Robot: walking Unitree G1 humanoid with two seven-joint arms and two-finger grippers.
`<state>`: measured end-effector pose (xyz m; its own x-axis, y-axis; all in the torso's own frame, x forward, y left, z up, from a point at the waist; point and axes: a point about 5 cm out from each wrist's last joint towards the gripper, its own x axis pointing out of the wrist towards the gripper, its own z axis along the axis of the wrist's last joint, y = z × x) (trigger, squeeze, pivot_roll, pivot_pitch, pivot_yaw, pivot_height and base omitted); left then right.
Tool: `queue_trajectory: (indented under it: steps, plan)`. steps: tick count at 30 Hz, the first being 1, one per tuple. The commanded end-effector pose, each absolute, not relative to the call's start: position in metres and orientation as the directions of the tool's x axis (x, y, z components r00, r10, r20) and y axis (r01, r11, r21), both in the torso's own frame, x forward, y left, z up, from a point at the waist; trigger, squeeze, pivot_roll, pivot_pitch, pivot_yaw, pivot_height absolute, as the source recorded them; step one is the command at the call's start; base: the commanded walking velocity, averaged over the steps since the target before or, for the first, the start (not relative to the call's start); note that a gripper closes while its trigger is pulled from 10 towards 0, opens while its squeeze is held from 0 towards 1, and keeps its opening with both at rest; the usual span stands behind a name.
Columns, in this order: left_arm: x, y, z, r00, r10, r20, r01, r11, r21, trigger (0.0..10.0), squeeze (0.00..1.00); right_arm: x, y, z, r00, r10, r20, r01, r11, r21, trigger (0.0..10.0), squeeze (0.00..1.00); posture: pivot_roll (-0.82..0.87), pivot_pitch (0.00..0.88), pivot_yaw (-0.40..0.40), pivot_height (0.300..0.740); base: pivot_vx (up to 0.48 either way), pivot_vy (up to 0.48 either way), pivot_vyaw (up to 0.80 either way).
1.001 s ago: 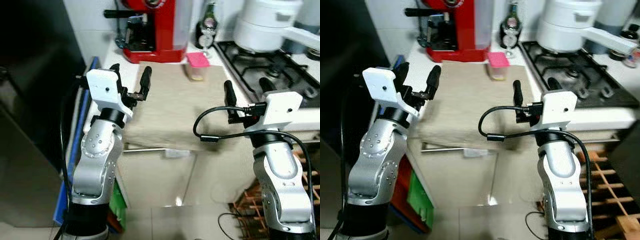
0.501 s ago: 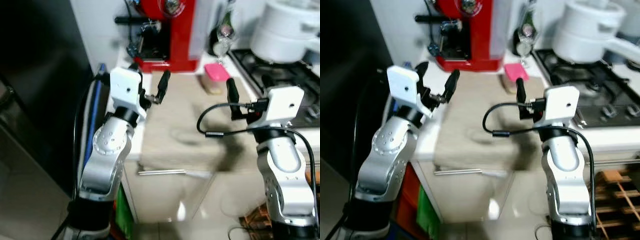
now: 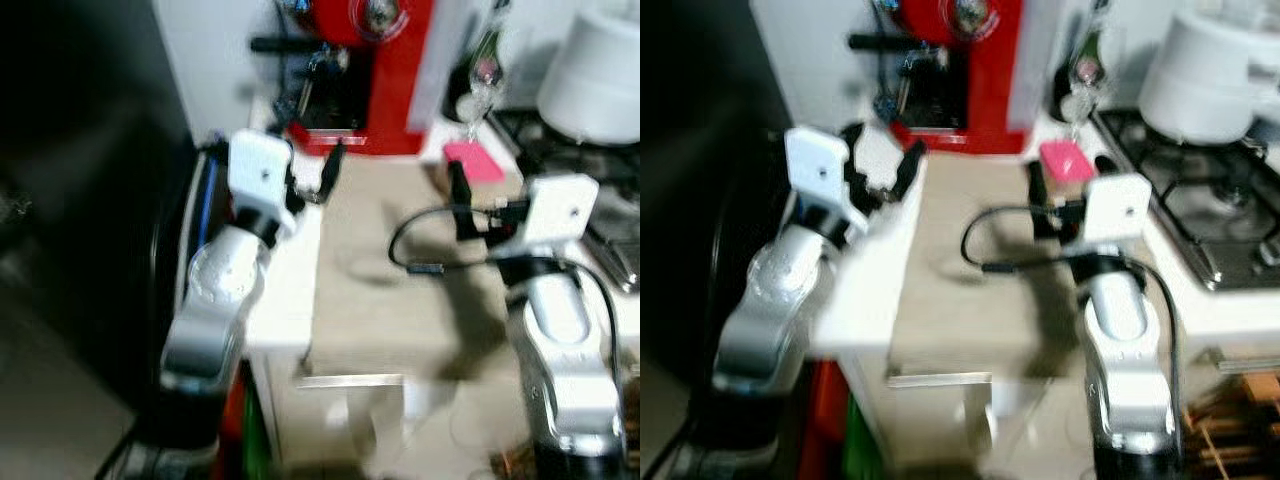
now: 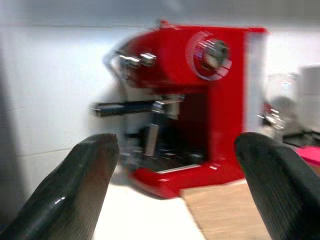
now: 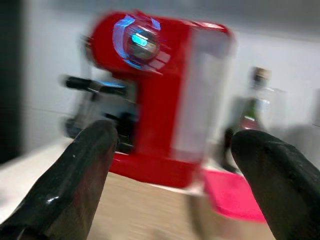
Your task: Restocking fridge
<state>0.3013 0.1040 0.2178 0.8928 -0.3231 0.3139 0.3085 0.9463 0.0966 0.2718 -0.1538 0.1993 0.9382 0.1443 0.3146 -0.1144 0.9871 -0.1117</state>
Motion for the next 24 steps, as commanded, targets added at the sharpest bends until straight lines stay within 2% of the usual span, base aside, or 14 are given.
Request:
queue_trajectory:
  steps: [1,12,20,24]
  plan:
    - [0.3012,0.0940,0.2211,0.879,-0.353,0.321,0.341,0.935,0.096,10.0,0.00,0.2710,-0.1606,0.2046,0.934,0.126,0.333,-0.091,0.989,-0.120,10.0,0.00,-0.14,0.000,0.033,0.740,0.289,-0.379,0.00]
    - [0.3017,0.0932,0.2218,0.877,-0.359,0.320,0.339,0.933,0.118,10.0,0.00,0.2703,-0.1610,0.2031,0.937,0.118,0.328,-0.083,0.989,-0.119,10.0,0.00,-0.14,0.000,0.039,0.740,0.000,0.000,0.00]
    - [0.3027,0.0926,0.2193,0.879,-0.371,0.301,0.358,0.928,0.098,10.0,0.00,0.2693,-0.1608,0.2009,0.941,0.113,0.319,-0.080,0.990,-0.114,10.0,0.00,-0.14,0.000,0.041,0.740,0.238,-0.398,0.00]
    - [0.3061,0.0970,0.2198,0.890,-0.339,0.306,0.322,0.941,0.105,10.0,0.00,0.2712,-0.1612,0.2025,0.940,0.115,0.320,-0.082,0.990,-0.116,10.0,0.00,-0.14,0.000,0.035,0.740,0.070,0.000,0.00]
